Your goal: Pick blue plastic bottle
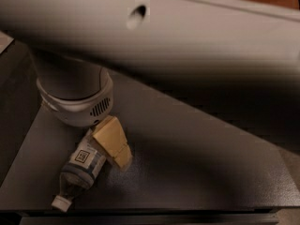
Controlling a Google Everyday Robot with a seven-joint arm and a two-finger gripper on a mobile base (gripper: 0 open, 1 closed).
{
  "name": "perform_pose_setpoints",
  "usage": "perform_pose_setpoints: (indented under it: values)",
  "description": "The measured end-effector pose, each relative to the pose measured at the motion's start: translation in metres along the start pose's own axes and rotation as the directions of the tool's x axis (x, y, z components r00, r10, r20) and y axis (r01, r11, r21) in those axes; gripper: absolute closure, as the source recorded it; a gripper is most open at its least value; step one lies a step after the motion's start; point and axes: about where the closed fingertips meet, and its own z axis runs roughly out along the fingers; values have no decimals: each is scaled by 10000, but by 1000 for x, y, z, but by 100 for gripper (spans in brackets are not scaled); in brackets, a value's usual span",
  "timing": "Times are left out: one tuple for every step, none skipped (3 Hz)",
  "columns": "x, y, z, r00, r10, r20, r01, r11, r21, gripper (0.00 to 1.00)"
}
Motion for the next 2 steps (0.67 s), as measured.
perform_pose_setpoints:
  values:
    - [-2, 7, 23, 9990, -398, -205, 389, 9983, -438, 0]
    - [-3, 16, 41, 9975, -667, -230, 649, 9954, -706, 0]
